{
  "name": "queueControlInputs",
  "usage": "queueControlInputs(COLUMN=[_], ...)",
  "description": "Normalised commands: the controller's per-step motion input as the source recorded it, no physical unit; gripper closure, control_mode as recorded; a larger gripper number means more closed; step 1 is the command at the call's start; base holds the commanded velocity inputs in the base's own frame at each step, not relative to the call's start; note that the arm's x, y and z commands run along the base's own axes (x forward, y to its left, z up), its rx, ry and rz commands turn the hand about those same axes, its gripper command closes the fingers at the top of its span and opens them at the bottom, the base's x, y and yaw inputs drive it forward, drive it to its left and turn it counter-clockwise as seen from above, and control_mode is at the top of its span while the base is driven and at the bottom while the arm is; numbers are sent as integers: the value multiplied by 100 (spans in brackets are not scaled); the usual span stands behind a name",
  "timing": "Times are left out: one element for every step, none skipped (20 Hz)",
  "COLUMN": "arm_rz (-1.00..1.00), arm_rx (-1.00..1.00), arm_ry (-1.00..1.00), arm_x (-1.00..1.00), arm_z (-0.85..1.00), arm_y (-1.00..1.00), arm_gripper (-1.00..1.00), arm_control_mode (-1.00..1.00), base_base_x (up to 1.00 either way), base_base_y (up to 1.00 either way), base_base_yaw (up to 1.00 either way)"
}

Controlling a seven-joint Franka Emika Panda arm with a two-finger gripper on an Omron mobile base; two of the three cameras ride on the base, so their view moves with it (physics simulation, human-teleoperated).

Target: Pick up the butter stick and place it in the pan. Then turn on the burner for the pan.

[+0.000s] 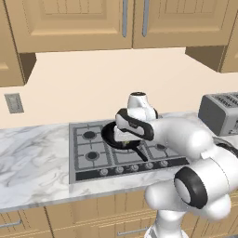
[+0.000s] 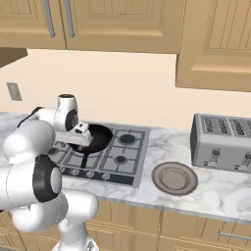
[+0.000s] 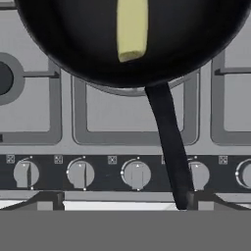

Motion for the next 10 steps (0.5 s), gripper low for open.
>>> queueControlInputs(arm_rz=[0,0,0,0,0,0,0,0,0,0], arm_rx=[1,1,1,0,0,0,0,0,0,0], arm_ry=[0,0,0,0,0,0,0,0,0,0], arm_x=[-100,-76,-51,-24,-9,-7,-5,-4,-3,-1], arm_z=[0,0,0,0,-4,-4,-4,-1,-3,-6], arm_y=[0,0,0,0,0,0,0,0,0,0], arm_gripper=[-100,-100,-100,-100,-100,-100,-100,-100,-100,-100], arm_control_mode=[-100,-100,-100,-100,-100,-100,-100,-100,-100,-100], base_base_x=[0,0,0,0,0,0,0,0,0,0], base_base_y=[0,0,0,0,0,0,0,0,0,0], base_base_yaw=[0,0,0,0,0,0,0,0,0,0])
